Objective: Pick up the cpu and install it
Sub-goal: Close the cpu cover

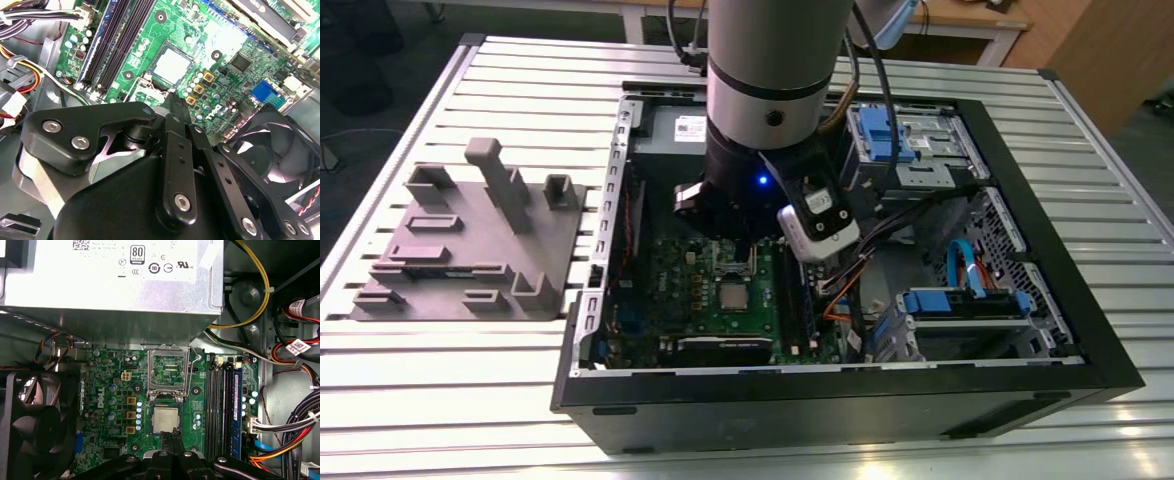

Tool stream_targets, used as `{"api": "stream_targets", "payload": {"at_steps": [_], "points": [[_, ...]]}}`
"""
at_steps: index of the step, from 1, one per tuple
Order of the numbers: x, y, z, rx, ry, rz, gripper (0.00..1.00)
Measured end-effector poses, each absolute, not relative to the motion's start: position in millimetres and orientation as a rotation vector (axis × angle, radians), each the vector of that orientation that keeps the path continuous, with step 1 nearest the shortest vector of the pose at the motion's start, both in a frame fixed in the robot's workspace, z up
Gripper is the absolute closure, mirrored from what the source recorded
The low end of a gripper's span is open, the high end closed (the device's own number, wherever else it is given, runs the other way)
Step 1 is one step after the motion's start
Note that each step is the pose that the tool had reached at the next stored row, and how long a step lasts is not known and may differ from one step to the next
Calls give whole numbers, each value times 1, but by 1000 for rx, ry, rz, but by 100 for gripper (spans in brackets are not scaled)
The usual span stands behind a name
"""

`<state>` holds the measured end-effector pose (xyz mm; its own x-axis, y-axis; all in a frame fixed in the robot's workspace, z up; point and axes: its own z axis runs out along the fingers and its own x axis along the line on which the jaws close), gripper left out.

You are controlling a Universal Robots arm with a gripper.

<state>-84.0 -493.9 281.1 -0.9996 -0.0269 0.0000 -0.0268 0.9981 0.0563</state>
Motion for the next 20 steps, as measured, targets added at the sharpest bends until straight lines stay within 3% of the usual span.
{"api": "stream_targets", "payload": {"at_steps": [20], "points": [[-79,-494,280,221,-3128,-88,90]]}}
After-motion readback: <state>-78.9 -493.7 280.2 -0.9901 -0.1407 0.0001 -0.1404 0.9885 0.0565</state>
